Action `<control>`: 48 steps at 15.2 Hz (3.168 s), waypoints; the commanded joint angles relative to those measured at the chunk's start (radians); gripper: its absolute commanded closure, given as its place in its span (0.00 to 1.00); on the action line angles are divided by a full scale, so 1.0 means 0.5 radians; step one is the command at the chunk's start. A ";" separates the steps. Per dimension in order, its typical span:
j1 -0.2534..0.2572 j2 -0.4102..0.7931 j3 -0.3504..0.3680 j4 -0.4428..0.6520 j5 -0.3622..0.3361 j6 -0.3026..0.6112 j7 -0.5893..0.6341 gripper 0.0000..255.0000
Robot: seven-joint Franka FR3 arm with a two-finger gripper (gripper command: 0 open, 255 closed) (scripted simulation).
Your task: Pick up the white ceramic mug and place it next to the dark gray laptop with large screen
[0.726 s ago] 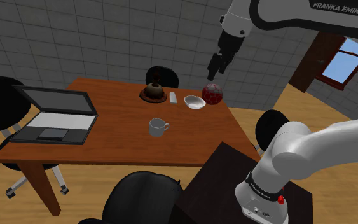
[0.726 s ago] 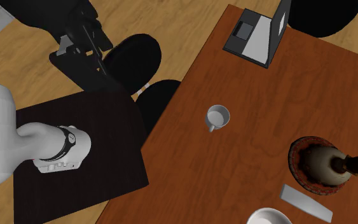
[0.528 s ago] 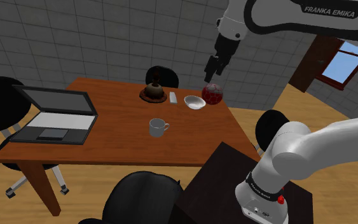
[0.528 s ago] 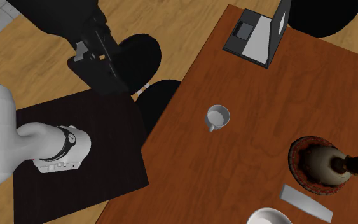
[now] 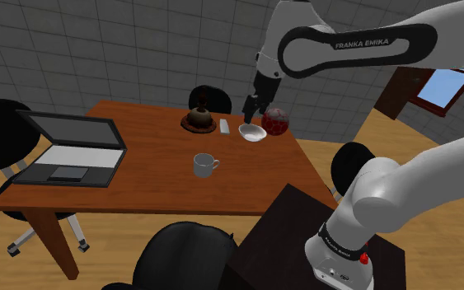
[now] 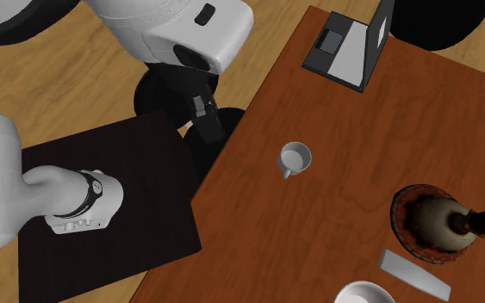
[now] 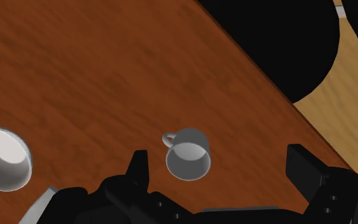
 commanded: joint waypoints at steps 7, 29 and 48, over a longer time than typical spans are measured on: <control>-0.006 0.539 -0.017 0.002 -0.010 0.524 0.025 0.00; -0.026 2.263 -0.014 0.897 0.012 1.306 0.031 0.00; -0.027 2.542 -0.020 1.054 0.008 1.424 0.034 1.00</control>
